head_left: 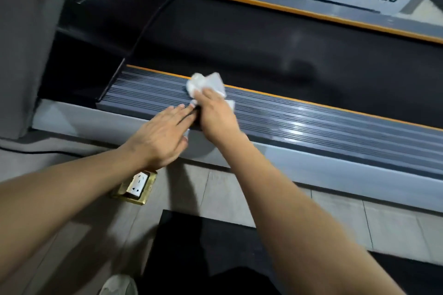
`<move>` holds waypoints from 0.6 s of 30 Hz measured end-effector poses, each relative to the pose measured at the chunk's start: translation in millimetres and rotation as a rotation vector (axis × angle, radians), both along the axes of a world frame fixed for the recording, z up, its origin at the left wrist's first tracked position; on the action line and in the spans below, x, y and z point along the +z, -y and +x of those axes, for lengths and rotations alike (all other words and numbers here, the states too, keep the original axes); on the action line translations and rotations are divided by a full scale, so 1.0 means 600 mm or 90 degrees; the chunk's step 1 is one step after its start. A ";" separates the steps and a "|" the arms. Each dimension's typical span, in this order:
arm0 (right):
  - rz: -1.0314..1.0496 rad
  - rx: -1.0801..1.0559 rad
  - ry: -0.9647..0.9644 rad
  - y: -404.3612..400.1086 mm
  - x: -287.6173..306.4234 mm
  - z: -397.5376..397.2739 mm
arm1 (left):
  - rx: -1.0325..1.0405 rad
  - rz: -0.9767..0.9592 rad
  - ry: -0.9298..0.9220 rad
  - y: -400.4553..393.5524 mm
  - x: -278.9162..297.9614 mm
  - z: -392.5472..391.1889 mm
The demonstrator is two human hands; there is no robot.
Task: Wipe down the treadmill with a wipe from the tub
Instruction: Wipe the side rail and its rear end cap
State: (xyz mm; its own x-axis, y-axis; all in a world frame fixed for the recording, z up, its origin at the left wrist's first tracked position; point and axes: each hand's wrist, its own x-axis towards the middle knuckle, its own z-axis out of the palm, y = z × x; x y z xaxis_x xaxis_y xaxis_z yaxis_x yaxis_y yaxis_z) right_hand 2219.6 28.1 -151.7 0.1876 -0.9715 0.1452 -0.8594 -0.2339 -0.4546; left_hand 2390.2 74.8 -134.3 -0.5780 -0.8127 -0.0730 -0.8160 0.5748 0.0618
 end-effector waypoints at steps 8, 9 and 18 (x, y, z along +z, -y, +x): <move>-0.069 -0.284 -0.029 -0.049 -0.024 -0.289 | 0.034 0.005 0.056 0.007 0.003 -0.066; -0.056 -0.327 -0.043 -0.062 -0.018 -0.328 | 0.044 0.009 0.061 0.006 -0.001 -0.069; -0.048 -0.045 0.034 -0.032 -0.017 -0.079 | 0.102 0.003 0.023 -0.002 -0.006 -0.086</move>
